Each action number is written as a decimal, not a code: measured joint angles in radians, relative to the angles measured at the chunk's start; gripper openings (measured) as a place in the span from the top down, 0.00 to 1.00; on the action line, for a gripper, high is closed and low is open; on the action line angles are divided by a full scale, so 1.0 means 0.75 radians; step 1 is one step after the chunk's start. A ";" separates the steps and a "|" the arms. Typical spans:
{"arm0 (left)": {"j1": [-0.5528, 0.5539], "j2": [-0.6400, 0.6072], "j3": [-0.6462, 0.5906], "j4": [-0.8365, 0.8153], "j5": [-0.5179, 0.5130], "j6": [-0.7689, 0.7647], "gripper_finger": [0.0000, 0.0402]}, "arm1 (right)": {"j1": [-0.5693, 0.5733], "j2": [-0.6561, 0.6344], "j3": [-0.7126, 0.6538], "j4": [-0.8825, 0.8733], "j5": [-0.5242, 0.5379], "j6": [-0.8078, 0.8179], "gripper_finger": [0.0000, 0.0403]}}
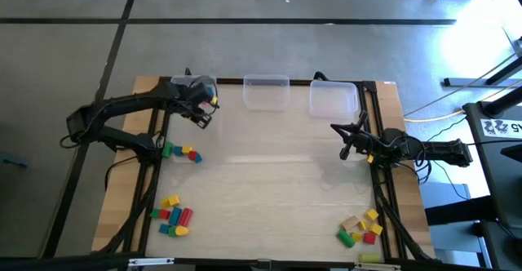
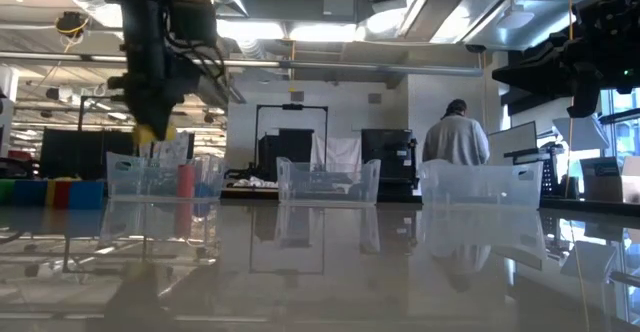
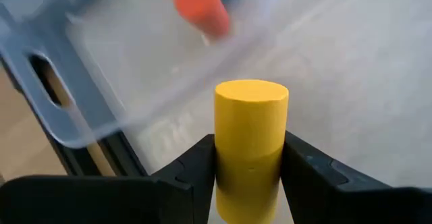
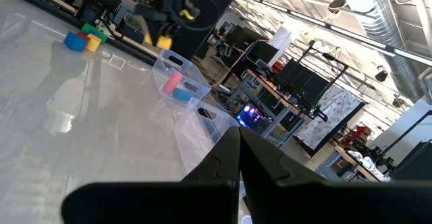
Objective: Sort blocks by size
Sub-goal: Put the cylindrical yellow block into the left transparent bin
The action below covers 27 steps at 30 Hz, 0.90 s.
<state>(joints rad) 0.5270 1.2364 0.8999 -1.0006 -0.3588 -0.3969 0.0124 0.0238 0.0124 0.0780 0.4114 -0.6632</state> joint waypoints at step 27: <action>0.406 0.004 0.009 0.453 -0.043 0.326 0.65 | 0.000 0.000 0.000 0.004 0.092 -0.030 0.97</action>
<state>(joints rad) 0.8312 1.2396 0.9070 -0.6610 -0.3908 -0.1522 0.0128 0.0237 0.0124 0.0807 0.4807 -0.6853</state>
